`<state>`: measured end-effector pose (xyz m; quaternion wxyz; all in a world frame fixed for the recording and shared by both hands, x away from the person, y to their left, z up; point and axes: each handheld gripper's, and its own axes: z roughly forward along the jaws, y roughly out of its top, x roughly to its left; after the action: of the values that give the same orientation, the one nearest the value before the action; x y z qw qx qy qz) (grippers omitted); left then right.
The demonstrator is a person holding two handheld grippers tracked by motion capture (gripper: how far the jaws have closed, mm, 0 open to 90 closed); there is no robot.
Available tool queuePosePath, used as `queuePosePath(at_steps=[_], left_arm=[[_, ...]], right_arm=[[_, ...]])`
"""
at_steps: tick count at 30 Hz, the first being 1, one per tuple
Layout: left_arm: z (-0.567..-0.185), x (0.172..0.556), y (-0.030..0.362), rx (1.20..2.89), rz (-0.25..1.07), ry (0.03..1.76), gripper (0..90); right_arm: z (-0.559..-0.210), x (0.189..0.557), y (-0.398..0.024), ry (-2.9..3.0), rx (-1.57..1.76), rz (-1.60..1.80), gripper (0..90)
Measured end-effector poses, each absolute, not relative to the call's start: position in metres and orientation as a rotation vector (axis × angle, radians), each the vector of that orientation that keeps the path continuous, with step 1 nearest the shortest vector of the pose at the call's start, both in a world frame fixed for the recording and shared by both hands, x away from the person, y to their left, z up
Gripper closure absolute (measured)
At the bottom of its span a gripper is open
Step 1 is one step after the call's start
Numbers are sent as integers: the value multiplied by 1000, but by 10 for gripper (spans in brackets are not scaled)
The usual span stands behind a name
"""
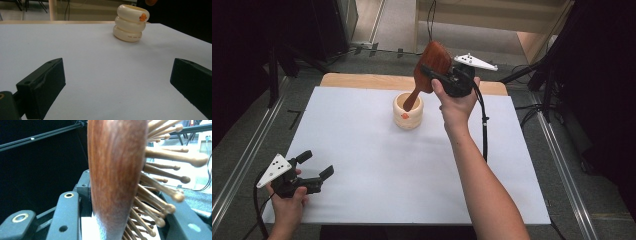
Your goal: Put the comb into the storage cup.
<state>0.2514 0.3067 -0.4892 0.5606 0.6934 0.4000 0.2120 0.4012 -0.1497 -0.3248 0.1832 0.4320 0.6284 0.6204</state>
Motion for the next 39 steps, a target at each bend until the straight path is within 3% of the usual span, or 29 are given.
queuePosePath(at_steps=[39], left_arm=[[-489,252,307,1633,495,939,0]], right_arm=[[-380,438,-125,1781,1312,1635,527]])
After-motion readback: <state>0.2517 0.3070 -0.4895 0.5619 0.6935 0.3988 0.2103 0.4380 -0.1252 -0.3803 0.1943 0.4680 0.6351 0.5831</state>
